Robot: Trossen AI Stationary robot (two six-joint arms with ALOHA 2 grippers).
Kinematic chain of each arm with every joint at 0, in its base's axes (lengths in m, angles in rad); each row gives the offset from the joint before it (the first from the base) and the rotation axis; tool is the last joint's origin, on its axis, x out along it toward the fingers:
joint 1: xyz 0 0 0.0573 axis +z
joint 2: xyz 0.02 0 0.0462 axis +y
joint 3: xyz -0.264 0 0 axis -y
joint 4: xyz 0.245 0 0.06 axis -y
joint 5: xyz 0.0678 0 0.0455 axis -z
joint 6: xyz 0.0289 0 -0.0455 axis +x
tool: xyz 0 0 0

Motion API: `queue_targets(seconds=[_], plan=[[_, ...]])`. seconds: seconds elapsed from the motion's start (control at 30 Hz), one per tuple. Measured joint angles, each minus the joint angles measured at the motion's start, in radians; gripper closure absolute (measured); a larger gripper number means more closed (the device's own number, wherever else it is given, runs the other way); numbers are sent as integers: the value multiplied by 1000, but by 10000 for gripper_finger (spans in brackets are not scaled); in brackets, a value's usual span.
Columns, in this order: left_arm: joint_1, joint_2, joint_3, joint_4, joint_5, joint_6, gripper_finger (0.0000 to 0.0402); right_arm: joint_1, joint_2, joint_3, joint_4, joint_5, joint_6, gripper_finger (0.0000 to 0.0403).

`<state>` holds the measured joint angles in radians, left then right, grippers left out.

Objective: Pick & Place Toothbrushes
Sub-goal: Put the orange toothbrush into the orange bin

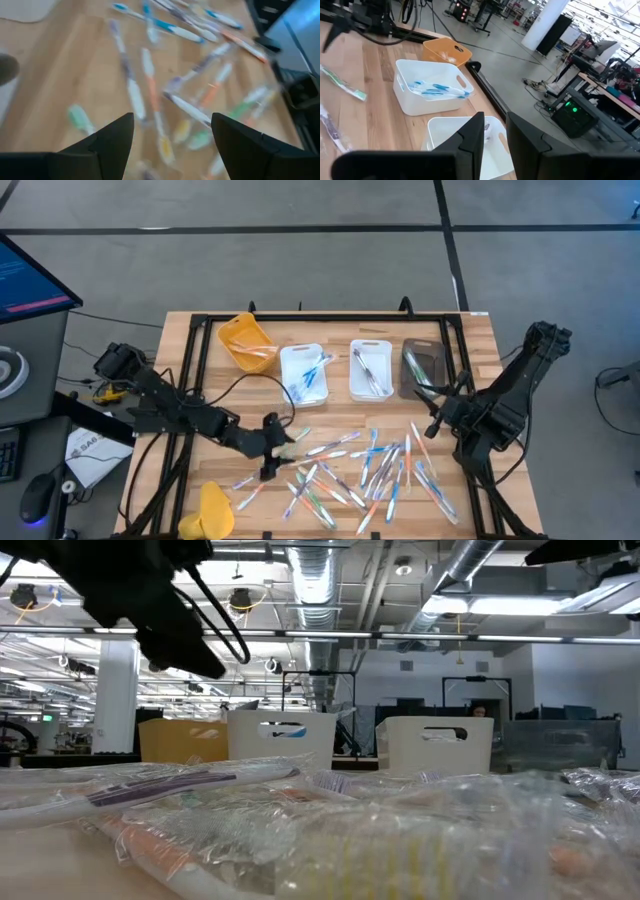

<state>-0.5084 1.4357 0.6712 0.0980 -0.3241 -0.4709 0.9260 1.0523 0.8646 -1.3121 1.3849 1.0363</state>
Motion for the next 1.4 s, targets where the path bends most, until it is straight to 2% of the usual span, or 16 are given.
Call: queue_targets(seconds=[0.17,0.3,0.57,0.73,1.4], plan=[[-89,0,0,-6,-1,-7,141,0,0,0,0,0,0,328],[-151,0,0,-15,-11,-75,141,0,0,0,0,0,-9,328],[-286,99,0,-13,-9,-376,141,0,0,0,15,-1,-45,328],[-333,150,0,-10,18,-502,141,0,0,0,21,-1,-44,328],[-338,164,0,-18,18,-511,141,0,0,1,41,-2,-49,328]])
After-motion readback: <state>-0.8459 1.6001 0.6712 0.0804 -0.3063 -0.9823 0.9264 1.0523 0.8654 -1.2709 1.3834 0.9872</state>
